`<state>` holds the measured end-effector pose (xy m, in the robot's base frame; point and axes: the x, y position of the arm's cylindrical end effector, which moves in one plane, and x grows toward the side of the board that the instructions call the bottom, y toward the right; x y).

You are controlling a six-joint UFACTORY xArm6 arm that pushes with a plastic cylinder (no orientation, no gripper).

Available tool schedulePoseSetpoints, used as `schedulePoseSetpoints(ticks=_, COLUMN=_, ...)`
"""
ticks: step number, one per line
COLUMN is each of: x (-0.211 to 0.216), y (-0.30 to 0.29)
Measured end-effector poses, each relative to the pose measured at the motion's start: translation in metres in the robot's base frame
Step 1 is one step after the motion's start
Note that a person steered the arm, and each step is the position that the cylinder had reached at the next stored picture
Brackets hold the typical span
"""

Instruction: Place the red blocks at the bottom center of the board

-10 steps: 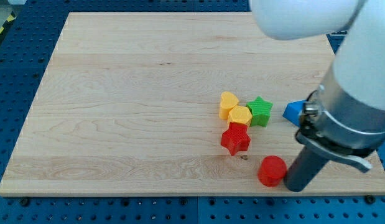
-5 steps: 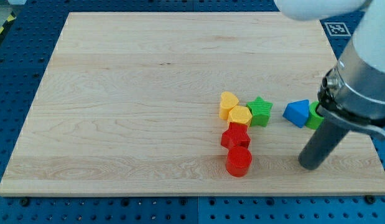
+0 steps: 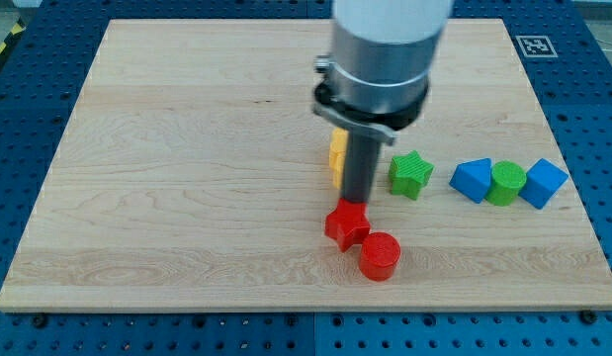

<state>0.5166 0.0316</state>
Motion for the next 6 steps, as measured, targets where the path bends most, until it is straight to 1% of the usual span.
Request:
schedulePoseSetpoints(ticks=1, x=-0.002, y=-0.016)
schedulePoseSetpoints(ticks=2, x=-0.004, y=-0.016)
schedulePoseSetpoints(ticks=3, x=0.011, y=-0.016)
schedulePoseSetpoints(ticks=4, x=0.009, y=-0.017)
schedulePoseSetpoints(ticks=5, x=-0.004, y=-0.017)
schedulePoseSetpoints(ticks=6, x=0.007, y=-0.017)
